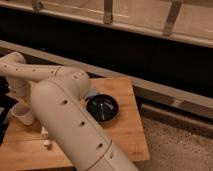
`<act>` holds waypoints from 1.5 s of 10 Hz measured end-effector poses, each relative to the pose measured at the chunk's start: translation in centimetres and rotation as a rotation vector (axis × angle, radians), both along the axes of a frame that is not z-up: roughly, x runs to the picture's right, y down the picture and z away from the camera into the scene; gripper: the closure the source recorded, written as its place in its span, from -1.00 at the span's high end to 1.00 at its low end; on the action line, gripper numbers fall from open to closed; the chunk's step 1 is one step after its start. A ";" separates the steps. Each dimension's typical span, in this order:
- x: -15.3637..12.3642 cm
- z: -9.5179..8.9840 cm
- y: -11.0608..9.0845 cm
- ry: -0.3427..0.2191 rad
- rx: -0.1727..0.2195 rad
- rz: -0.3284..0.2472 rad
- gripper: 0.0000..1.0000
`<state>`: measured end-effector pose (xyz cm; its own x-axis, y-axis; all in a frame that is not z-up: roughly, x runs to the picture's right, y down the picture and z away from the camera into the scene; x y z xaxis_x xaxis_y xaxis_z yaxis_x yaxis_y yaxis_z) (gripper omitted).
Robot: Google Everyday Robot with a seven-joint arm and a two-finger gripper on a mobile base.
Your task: Pick up the ceramic cup
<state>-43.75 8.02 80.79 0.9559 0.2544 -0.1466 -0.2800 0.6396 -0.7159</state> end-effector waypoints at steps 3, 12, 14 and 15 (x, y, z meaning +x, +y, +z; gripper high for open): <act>-0.7 0.3 0.3 -0.004 -0.014 -0.015 -0.95; 1.4 -2.4 -1.0 -0.046 0.055 0.038 -1.00; 2.7 -3.4 -1.6 -0.182 0.122 0.177 -1.00; 3.2 -3.7 -1.8 -0.245 0.148 0.238 -1.00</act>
<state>-40.58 6.24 77.07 0.8696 0.4754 0.1337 -0.2656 0.6784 -0.6850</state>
